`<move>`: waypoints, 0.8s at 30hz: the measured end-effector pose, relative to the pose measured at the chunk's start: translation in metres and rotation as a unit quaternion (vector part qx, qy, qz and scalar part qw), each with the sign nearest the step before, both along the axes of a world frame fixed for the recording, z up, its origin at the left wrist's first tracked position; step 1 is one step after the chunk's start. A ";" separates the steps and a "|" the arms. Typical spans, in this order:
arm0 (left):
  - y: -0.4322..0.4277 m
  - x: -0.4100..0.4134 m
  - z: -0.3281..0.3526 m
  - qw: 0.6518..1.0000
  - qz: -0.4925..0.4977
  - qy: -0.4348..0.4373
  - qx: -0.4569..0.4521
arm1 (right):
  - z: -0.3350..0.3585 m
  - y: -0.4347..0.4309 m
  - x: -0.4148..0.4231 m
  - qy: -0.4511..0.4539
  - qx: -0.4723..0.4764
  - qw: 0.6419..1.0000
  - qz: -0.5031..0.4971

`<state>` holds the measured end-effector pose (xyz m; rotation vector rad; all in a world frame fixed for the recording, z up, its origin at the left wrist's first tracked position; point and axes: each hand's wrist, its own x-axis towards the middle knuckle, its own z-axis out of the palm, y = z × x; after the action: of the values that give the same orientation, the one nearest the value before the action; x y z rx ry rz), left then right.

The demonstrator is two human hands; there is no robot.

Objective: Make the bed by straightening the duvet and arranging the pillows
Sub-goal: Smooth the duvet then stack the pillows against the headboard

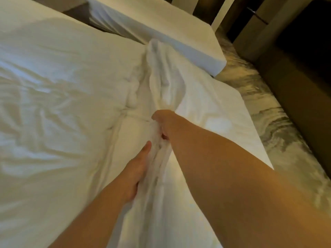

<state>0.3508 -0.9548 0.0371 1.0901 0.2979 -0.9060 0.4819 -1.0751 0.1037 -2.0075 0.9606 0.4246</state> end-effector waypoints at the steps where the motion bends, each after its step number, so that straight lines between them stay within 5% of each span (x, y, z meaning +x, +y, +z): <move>1: 0.007 -0.001 -0.005 0.999 -0.009 -0.013 0.033 | -0.006 0.004 -0.006 0.013 0.004 1.000 0.000; 5: 0.014 0.001 -0.021 0.998 -0.006 -0.044 0.054 | -0.006 0.015 -0.039 -0.041 0.114 0.991 0.063; 8: 0.000 0.005 -0.004 0.993 -0.014 -0.080 0.090 | 0.017 0.005 -0.074 -0.208 0.212 0.951 0.090; 9: -0.004 0.012 -0.002 0.989 -0.004 -0.094 0.113 | 0.021 -0.001 -0.092 -0.283 0.177 0.939 0.084; 11: -0.012 0.027 0.008 0.987 -0.012 -0.094 0.132 | 0.019 -0.019 -0.129 -0.378 -0.041 0.921 0.087; 13: -0.019 0.045 0.006 0.985 0.001 -0.085 0.148 | -0.003 -0.034 -0.165 -0.290 -0.203 0.924 0.145; 16: -0.034 0.059 0.010 0.979 -0.010 -0.095 0.179 | -0.054 -0.023 -0.208 -0.037 -0.261 0.915 0.304; 24: -0.059 0.076 -0.015 0.947 0.036 -0.128 0.294 | -0.090 0.022 -0.298 -0.103 -0.305 0.915 0.242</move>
<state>0.4272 -1.0137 0.0224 1.7193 0.4008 -0.6069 0.1842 -1.0527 0.0139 -2.8122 0.4763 0.1677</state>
